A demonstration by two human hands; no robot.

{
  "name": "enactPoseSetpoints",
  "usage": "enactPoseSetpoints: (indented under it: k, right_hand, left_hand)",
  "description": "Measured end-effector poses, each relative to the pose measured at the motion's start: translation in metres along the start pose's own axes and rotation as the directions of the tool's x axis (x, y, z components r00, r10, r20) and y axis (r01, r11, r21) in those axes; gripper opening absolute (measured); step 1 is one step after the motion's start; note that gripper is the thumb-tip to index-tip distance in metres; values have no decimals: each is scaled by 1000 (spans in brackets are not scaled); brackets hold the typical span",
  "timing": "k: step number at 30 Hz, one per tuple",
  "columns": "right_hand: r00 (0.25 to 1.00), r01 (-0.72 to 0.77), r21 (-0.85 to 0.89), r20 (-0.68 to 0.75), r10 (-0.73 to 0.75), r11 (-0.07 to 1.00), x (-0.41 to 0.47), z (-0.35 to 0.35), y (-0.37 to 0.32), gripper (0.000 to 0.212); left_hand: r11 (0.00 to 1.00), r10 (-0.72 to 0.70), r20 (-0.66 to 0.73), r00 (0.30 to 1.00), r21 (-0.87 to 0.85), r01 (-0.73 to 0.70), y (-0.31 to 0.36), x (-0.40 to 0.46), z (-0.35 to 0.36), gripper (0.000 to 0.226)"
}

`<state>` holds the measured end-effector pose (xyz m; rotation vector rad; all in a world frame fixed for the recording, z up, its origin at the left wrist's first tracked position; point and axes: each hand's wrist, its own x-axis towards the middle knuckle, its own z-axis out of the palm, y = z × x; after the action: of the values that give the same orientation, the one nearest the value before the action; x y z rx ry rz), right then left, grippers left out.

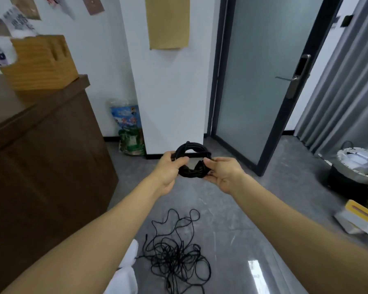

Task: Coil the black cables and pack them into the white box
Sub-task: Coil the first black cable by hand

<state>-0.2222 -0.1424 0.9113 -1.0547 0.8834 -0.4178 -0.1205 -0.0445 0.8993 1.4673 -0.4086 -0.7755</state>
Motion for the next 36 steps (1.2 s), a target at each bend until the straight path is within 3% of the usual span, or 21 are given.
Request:
enactPoseSetpoints:
  k: [4,13,17,22,26,36]
  right_hand:
    - [995,-103,-59,-13,103,993,35,19,61,11]
    - [959,-282,-108,-66,276,953,82,87,239,28]
    - [933,-358,-161,-26,359,920,96,124,337,25]
    - [895,-438,-251,-28,446,863,122,152,471,28]
    - [858,-477,-337,21,513,812,154,161,583,14]
    - [762,-492,-550,102,640,674,216,152,854,18]
  left_hand:
    - [993,-102,-150,983,39,109,-60,18,-42,21]
    - [960,-266,-300,916,7,281,-214,18,-163,12]
    - [923,-372,-342,863,-39,382,-296,5,-236,29]
    - [873,-482,-419,770,-154,463,-425,-13,-307,14]
    - [862,-495,-506,706,-183,473,-540,-19,-347,21]
    - [818,-499,-668,552,-154,554,-800,-42,-414,13]
